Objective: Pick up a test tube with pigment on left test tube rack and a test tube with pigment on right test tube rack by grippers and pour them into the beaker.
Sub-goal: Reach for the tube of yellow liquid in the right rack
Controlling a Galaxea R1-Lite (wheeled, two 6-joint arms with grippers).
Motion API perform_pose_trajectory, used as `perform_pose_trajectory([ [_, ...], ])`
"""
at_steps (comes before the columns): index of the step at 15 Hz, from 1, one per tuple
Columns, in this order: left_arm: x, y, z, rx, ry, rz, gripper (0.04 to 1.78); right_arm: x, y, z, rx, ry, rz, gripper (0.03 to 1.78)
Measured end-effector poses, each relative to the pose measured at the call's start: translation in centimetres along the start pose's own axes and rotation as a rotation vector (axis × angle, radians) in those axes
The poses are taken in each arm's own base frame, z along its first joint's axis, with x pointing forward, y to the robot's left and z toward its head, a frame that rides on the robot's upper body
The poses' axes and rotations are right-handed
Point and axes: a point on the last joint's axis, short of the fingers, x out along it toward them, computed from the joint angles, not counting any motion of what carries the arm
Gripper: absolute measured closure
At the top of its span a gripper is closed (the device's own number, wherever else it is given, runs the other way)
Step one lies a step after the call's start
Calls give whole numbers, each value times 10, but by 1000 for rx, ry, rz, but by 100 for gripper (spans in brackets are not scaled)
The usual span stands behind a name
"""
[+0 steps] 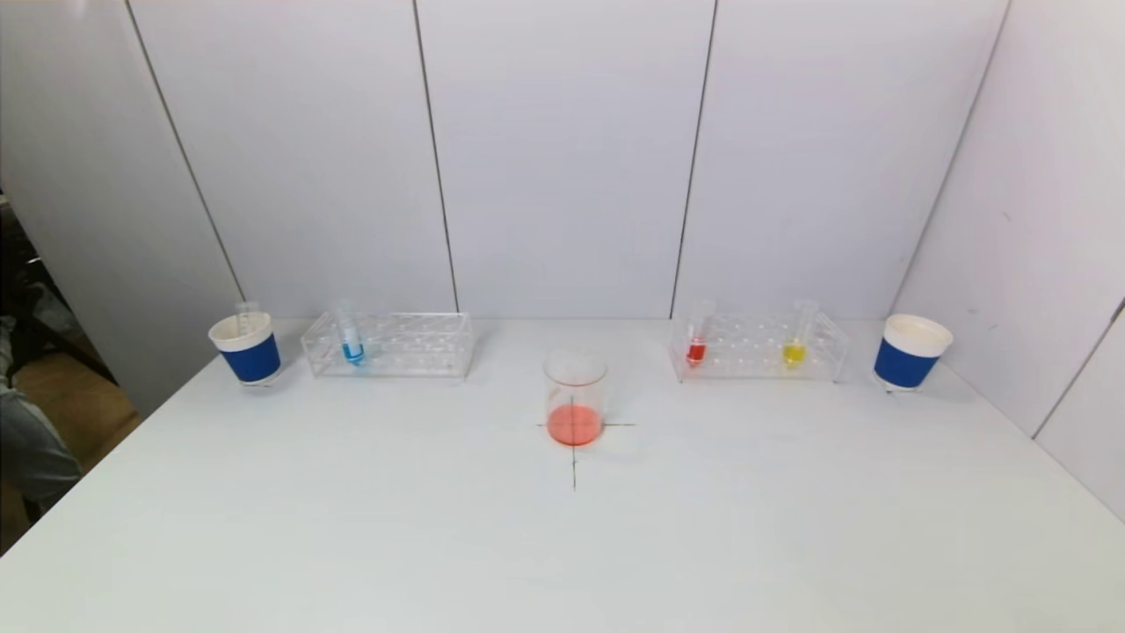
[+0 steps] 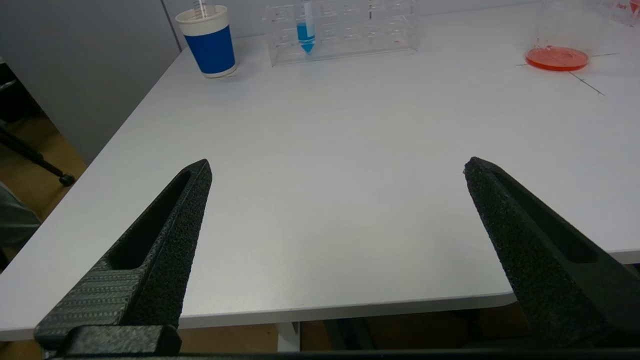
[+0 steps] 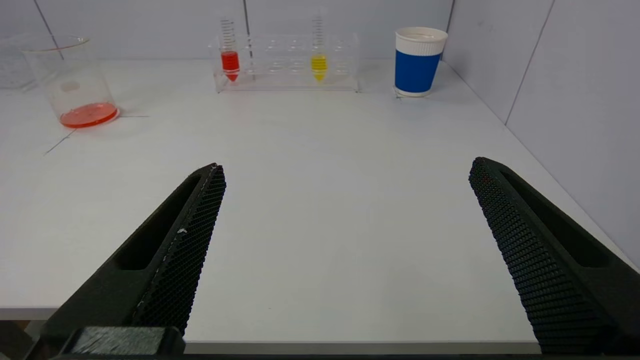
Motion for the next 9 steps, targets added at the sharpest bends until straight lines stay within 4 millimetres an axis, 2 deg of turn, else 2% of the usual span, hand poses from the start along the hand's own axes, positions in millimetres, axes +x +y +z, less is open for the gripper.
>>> perform_pose_trajectory([
  [1,0,0,0,0,0,0,6,0,0,2,-10,-6,0,4],
  [3,0,0,0,0,0,0,6,-5,0,18,-32,-51,24,4],
  [6,0,0,0,0,0,0,6,-14,1,65,-48,-123,72,4],
  [9,0,0,0,0,0,0,6,-3,2,107,-56,-117,84,4],
])
